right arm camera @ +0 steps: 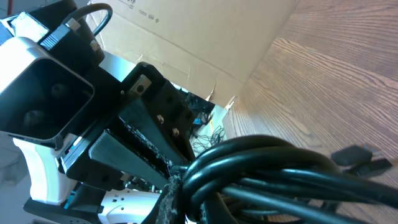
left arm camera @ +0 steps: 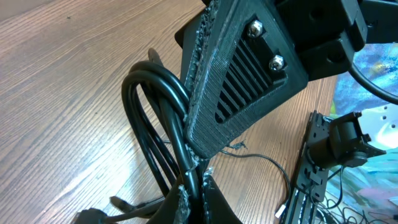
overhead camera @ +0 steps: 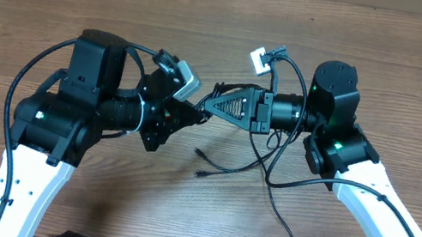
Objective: Untangle cables
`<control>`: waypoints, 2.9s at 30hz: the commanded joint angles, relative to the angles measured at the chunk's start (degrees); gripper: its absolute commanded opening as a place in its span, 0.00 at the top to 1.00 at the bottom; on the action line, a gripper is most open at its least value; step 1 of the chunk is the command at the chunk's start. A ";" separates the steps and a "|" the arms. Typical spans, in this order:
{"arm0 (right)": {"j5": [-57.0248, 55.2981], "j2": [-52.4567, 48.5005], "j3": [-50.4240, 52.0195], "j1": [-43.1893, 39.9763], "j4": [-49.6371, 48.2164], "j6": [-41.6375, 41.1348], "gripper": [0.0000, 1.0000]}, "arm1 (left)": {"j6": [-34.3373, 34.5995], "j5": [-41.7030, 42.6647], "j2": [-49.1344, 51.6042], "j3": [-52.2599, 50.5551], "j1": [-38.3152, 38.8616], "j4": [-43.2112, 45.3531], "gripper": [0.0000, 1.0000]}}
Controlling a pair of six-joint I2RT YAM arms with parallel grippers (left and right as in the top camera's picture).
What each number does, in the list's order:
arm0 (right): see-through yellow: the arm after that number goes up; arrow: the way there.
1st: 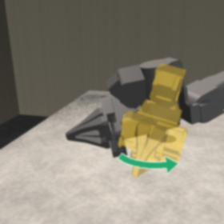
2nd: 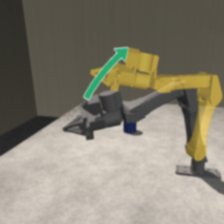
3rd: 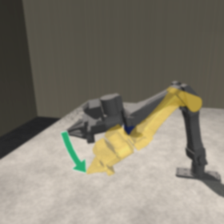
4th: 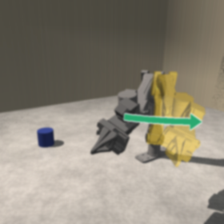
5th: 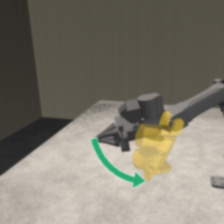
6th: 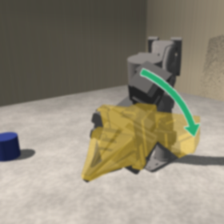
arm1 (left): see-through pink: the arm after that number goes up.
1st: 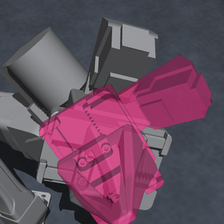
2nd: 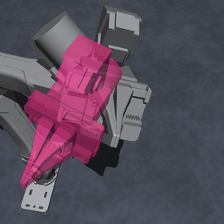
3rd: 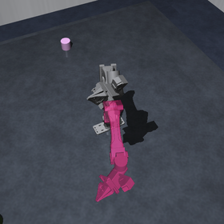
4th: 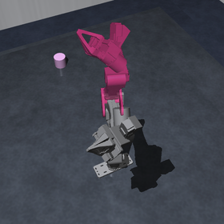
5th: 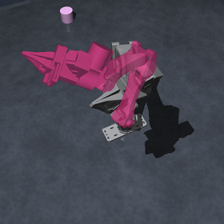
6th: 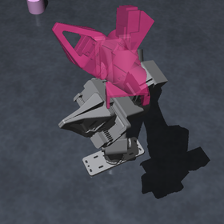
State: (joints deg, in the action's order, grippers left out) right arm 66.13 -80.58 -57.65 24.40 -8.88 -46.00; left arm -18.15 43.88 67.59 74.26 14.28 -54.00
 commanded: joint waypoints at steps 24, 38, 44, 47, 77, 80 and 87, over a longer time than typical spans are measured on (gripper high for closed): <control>0.15 0.42 -0.11 -2.03 11.61 8.83 0.96 | 0.61 2.23 -0.37 0.90 -2.27 1.73 0.96; 4.31 0.42 -0.11 -4.22 11.56 8.79 0.96 | 0.83 -15.06 -0.37 0.90 -2.27 -5.81 0.96; 7.56 0.42 -0.11 -7.13 11.58 8.57 0.96 | 2.97 -16.52 -0.37 0.90 -2.27 -7.34 0.96; 8.15 0.42 -0.11 -7.15 11.63 8.59 0.71 | 2.95 -9.35 -0.37 0.90 -2.27 -4.92 0.96; 2.95 0.42 -0.07 -2.23 7.21 8.57 0.27 | 2.97 8.70 3.37 0.90 0.17 1.18 0.96; 2.95 0.42 -0.07 -2.23 6.58 8.59 0.44 | 2.97 8.68 3.39 0.90 1.09 1.81 0.96; 2.99 0.42 -0.07 -2.23 6.58 8.59 0.69 | 2.97 8.52 3.39 0.90 1.14 1.86 0.96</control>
State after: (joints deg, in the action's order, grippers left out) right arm 69.54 -80.51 -57.67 21.89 -1.96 -37.52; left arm -15.92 50.41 70.85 74.28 15.03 -52.27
